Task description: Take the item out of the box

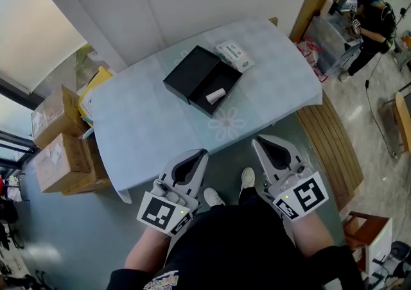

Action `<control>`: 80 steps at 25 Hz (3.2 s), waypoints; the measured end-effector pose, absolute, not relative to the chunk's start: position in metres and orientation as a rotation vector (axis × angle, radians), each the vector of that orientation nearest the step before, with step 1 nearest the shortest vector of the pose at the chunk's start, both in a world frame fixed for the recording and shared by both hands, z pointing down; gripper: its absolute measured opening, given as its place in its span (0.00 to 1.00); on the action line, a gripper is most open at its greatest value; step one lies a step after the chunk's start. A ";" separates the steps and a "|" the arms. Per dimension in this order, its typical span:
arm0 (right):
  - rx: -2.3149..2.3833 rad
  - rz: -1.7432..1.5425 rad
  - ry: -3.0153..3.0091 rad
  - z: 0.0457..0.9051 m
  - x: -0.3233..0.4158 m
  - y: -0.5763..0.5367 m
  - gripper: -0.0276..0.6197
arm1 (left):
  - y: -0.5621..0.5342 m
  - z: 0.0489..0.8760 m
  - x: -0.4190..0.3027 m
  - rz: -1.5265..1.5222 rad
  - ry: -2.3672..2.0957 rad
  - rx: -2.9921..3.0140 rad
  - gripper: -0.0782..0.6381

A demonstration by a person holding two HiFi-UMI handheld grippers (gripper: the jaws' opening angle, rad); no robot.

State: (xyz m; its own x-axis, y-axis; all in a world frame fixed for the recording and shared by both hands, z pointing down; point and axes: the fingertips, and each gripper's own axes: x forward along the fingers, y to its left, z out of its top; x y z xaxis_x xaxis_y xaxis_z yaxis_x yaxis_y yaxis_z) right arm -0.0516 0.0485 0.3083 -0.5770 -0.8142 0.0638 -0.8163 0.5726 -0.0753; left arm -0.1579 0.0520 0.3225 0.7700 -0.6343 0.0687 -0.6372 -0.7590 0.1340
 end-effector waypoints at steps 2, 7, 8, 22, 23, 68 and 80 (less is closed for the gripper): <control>1.425 0.138 -2.774 0.305 -0.047 0.044 0.06 | 0.050 0.322 -0.155 0.028 -1.030 2.810 0.12; 1.390 0.124 -2.800 0.300 -0.035 0.032 0.06 | 0.043 0.319 -0.141 0.025 -1.067 2.800 0.12; 1.382 0.122 -2.807 0.298 -0.032 0.029 0.06 | 0.042 0.318 -0.138 0.024 -1.075 2.799 0.12; 1.288 0.142 -2.885 0.300 0.011 -0.007 0.06 | 0.026 0.320 -0.099 0.068 -1.211 2.749 0.12; 1.281 0.144 -2.891 0.301 0.014 -0.010 0.06 | 0.025 0.320 -0.097 0.071 -1.221 2.746 0.12; 1.019 0.170 -3.048 0.302 0.067 -0.070 0.06 | -0.025 0.327 -0.028 0.184 -1.524 2.657 0.12; 1.125 0.171 -3.011 0.308 0.072 -0.095 0.06 | -0.064 0.346 -0.033 0.248 -1.463 2.693 0.21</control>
State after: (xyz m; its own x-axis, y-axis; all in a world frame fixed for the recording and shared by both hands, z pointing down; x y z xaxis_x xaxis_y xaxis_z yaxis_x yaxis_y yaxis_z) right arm 0.0719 -0.0955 0.3082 -0.7531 -0.6570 -0.0350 -0.6488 0.7504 -0.1263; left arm -0.0326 -0.0644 0.3458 0.5350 -0.8270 0.1728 -0.8377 -0.5458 -0.0183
